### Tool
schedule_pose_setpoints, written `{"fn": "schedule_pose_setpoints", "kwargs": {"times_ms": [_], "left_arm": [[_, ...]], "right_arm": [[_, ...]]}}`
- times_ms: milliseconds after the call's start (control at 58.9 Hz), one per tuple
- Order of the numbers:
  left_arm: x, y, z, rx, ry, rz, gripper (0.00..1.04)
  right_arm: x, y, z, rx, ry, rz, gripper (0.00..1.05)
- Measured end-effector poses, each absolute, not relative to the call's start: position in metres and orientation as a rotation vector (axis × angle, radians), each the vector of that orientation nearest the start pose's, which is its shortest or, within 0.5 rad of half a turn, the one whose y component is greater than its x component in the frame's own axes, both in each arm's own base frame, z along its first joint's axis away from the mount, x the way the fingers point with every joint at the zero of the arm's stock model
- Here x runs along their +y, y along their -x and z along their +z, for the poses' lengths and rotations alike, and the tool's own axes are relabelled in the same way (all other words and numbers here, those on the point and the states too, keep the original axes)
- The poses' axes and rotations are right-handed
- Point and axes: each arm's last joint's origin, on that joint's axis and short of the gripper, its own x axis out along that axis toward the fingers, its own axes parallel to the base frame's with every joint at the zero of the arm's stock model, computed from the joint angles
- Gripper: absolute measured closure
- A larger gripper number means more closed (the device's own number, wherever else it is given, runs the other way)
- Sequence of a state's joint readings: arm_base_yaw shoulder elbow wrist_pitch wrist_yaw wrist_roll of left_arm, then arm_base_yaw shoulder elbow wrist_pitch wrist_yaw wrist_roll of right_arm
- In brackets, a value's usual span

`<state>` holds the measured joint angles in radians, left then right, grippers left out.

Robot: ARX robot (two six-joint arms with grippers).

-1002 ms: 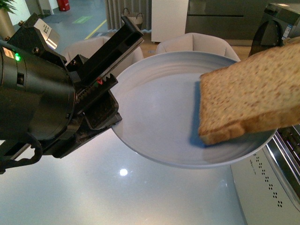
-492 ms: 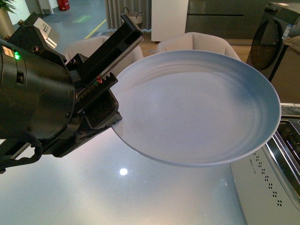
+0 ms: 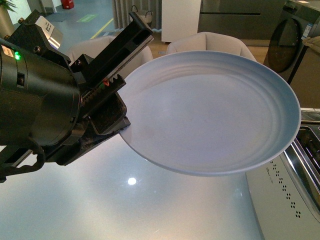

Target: Left arm holds plate, right arm toasts bread

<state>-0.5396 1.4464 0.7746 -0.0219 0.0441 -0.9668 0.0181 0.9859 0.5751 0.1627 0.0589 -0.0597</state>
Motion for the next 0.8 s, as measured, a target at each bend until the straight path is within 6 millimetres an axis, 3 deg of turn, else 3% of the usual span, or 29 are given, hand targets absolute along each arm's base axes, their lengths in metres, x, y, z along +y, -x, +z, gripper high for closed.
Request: {"fn": "schedule_pose_setpoints", "kwargs": {"times_ms": [441,798], "left_arm": [[-0.15,-0.249,0.198,0.884,0.73,-0.183,1.01],[-0.15,-0.249,0.198,0.884,0.73,-0.183,1.01]], "right_arm": [[0.008,-0.238,0.213,0.373,0.151,-0.017,1.01],[0.01,-0.238,0.195,0.4,0.124,-0.015,1.01]]}}
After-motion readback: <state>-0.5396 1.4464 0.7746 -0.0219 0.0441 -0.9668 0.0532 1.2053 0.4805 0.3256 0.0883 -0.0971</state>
